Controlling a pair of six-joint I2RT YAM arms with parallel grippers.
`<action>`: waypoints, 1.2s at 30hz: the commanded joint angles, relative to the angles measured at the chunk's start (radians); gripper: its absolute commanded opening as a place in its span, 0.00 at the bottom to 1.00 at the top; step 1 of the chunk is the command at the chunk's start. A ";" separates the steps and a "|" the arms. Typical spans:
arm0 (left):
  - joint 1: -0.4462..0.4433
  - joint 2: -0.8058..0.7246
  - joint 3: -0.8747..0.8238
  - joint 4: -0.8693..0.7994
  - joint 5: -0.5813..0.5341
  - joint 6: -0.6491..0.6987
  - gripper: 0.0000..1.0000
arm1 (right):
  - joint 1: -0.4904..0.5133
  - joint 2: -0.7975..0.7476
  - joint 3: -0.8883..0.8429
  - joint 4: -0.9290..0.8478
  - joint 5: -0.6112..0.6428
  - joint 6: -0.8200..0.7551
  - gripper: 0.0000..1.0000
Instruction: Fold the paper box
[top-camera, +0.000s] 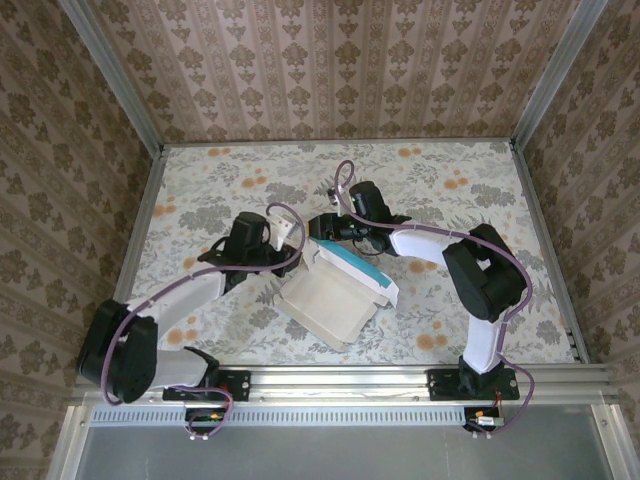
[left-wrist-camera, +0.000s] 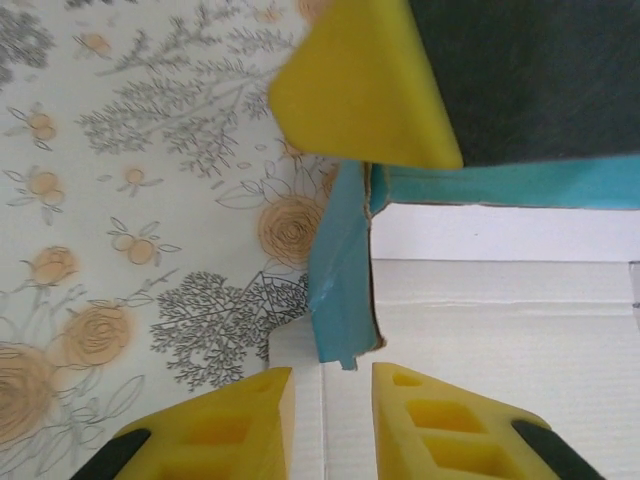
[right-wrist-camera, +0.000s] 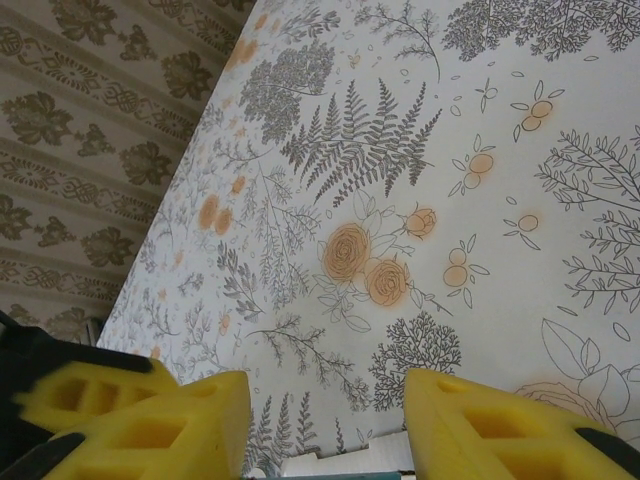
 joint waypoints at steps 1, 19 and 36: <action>0.018 -0.071 -0.001 -0.037 0.042 -0.018 0.28 | -0.002 0.005 -0.034 -0.028 -0.003 -0.002 0.45; 0.143 0.114 -0.090 0.234 0.242 -0.094 0.36 | -0.018 0.013 -0.022 -0.024 -0.057 0.005 0.45; 0.078 0.337 -0.001 0.444 0.360 -0.025 0.39 | -0.021 0.021 -0.011 -0.045 -0.067 0.010 0.45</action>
